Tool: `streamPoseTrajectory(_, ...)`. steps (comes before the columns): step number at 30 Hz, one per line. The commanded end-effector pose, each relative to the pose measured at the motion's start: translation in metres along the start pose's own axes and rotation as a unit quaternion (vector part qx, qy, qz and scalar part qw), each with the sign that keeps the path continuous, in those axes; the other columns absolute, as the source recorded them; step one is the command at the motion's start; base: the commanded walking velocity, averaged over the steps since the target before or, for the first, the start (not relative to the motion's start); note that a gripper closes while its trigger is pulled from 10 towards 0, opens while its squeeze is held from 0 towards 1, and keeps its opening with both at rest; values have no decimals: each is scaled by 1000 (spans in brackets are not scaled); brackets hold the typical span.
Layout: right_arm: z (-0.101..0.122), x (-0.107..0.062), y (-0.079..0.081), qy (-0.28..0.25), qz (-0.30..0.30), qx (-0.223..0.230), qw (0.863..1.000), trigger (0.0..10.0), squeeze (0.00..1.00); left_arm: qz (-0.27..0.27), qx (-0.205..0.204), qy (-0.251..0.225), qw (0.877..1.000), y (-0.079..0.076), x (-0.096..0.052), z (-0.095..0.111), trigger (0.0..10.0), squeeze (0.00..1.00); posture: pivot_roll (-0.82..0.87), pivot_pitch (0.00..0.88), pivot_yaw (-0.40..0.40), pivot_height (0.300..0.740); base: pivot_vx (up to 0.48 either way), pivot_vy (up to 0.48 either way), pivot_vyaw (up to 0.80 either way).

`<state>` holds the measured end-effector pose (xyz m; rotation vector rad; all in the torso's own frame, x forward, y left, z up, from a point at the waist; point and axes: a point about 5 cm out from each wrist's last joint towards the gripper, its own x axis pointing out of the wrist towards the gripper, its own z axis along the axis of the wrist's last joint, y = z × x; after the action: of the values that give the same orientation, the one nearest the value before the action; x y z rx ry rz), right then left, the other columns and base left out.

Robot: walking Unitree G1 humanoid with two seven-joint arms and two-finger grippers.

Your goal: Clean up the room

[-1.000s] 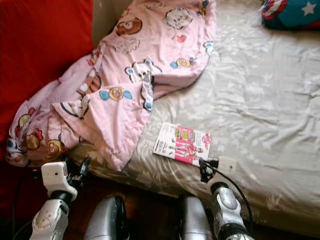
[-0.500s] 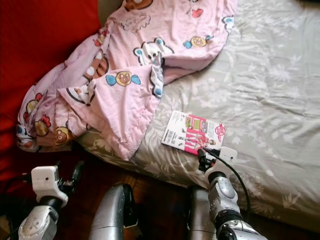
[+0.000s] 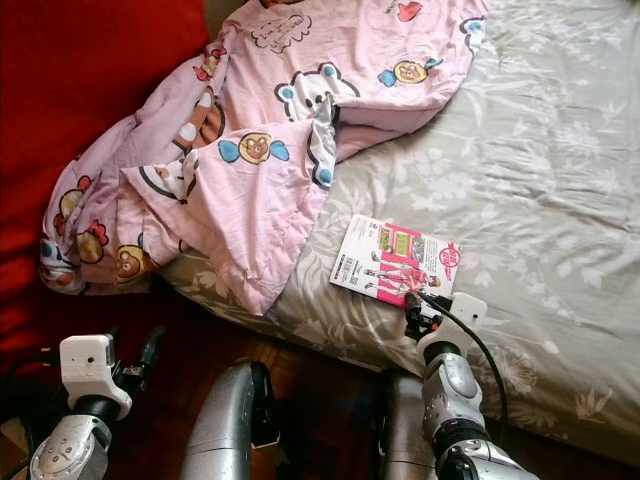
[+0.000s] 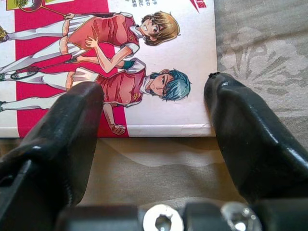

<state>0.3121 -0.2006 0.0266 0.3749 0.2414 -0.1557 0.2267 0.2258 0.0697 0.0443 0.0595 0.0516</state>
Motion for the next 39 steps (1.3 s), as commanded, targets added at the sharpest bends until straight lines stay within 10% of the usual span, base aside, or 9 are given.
streamPoseTrajectory(1,-26,-12,-7,45,-19,20,999,10000,0,-1,17,18,1000,4,-5,-4,10000,0,122,365,149,612,0,0,0)
streamPoseTrajectory(39,-1,-11,-10,-73,1,71,995,10000,0,-9,28,9,1000,1,5,-3,10000,0,112,332,150,612,0,0,0)
